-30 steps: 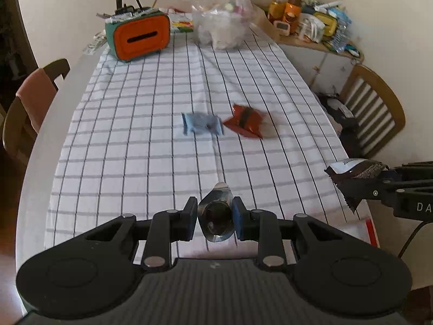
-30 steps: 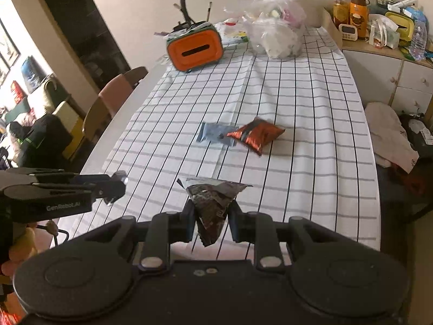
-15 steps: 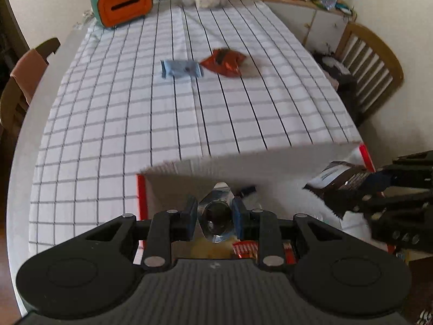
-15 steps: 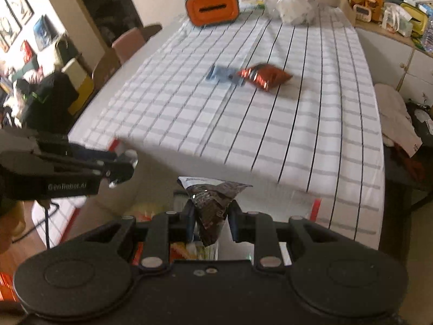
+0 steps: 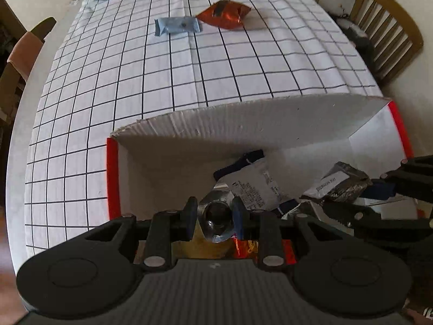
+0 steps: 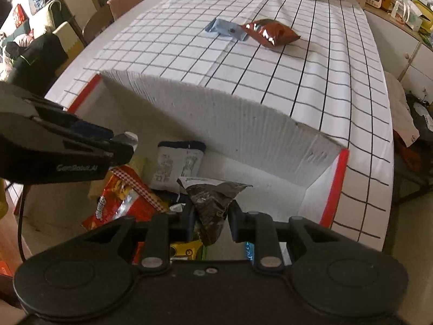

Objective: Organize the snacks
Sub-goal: 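Carry both held snacks over the white box and lower them inside, then open both tools to drop the snacks into the box, then move both tools back over the light-blue packet and orange-brown bag, then grasp the light-blue packet with the left tool while the right grasps the orange-brown bag, then lift both held snacks and carry them over the white box, then open both tools to drop the snacks into the box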

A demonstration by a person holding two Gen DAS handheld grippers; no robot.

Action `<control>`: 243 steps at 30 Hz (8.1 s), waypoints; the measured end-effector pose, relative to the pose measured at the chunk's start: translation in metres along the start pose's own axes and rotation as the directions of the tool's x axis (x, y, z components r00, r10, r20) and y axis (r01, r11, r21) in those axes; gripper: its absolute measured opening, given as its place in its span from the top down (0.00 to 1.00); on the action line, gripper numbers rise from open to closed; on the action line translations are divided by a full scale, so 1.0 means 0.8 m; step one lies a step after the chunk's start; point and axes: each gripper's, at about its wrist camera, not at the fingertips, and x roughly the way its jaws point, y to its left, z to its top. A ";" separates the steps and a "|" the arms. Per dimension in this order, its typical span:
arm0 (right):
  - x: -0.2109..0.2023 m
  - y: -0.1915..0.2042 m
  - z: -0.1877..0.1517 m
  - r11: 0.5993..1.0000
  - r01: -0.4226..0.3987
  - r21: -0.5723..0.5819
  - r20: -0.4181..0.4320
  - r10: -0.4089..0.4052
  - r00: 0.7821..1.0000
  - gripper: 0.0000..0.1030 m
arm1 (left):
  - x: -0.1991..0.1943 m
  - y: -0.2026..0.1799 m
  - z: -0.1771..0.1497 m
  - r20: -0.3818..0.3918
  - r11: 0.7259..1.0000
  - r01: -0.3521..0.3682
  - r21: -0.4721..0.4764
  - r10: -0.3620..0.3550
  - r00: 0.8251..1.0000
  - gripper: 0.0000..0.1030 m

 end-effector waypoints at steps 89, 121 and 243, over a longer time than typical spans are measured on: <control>0.037 -0.114 0.290 0.881 0.048 0.470 0.121 -0.118 0.986 0.07 | 0.054 0.156 0.266 0.287 0.919 0.086 0.386 -0.208 0.935 0.21; 0.212 -0.152 0.351 0.770 0.184 0.611 -0.083 -0.169 0.982 0.22 | 0.212 0.125 0.333 0.107 0.743 0.183 0.643 -0.324 0.940 0.21; -0.028 -0.020 0.004 0.980 -0.051 0.192 0.057 0.040 0.998 0.49 | -0.032 -0.007 -0.018 0.052 0.999 -0.001 -0.046 0.003 0.999 0.40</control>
